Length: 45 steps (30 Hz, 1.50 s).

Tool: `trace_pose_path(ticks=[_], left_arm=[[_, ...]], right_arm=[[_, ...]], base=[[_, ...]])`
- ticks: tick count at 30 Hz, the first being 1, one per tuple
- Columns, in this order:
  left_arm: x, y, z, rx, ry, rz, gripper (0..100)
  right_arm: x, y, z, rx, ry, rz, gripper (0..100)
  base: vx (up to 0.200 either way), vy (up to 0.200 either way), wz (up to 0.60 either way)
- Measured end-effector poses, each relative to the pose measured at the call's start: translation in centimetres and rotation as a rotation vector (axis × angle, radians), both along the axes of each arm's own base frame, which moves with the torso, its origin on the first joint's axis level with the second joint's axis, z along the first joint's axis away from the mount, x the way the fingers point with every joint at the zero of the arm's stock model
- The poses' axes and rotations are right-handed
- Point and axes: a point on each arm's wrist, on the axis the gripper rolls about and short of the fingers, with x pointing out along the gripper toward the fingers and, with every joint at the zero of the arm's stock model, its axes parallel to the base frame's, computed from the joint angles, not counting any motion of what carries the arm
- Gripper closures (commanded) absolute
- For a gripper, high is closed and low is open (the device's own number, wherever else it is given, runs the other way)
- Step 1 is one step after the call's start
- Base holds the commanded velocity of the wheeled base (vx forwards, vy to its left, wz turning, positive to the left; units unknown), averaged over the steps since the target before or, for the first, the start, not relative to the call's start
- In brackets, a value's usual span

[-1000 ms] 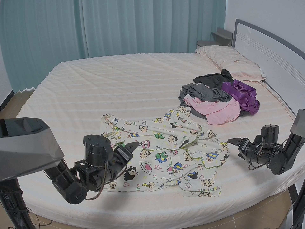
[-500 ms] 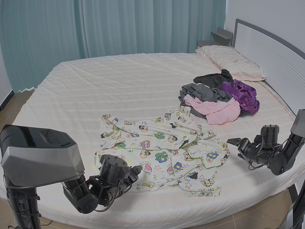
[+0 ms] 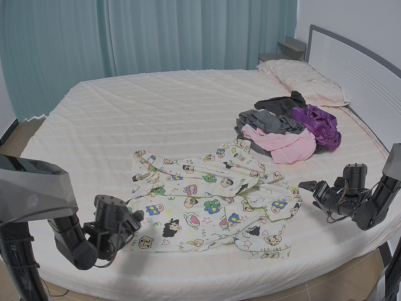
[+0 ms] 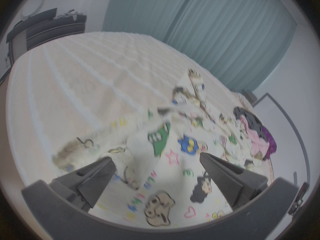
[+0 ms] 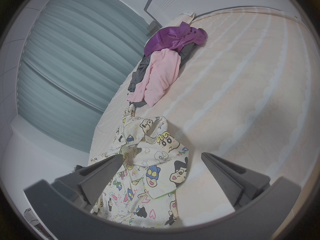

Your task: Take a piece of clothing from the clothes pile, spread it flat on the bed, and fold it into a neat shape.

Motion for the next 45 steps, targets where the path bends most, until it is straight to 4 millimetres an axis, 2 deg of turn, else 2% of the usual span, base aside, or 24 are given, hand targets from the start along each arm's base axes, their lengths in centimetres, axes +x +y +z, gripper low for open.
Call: trace_pose_path(ticks=[10, 14, 17, 21, 28, 33, 41, 45], left_arm=[[0.7, 9.7, 2.4, -0.022, -0.072, 0.217, 0], [0.3, 12.4, 2.6, -0.062, -0.073, 0.243, 0], [-0.3, 13.3, 2.9, -0.092, -0.074, 0.237, 0], [-1.6, 13.3, 3.5, -0.135, -0.071, 0.189, 0], [-4.2, 10.5, 4.1, -0.192, -0.039, 0.047, 0], [-5.9, 9.2, 3.9, -0.210, 0.000, -0.008, 0], [-7.4, 8.2, 3.5, -0.238, 0.051, -0.037, 0], [-7.6, 7.9, 3.2, -0.261, 0.078, -0.032, 0]], right_arm=[[0.0, 0.0, 0.1, 0.000, -0.002, 0.001, 0], [-0.1, 0.0, 0.2, 0.000, -0.004, 0.002, 0], [-0.3, 0.0, 0.3, -0.003, -0.007, 0.003, 0], [-0.8, 0.1, 0.7, -0.008, -0.013, 0.009, 0], [-2.2, 1.6, 1.2, -0.030, -0.009, 0.073, 0], [-3.9, 2.3, 0.7, -0.060, 0.033, 0.115, 0], [-6.9, 2.6, -0.2, -0.087, 0.085, 0.159, 0], [-7.9, 2.9, -0.6, -0.092, 0.106, 0.182, 0]], base=[[0.000, 0.000, 0.00], [0.000, 0.000, 0.00], [0.000, 0.000, 0.00], [0.000, 0.000, 0.00], [0.000, 0.000, 0.00], [0.000, 0.000, 0.00], [0.000, 0.000, 0.00], [-0.150, 0.000, 0.00]])
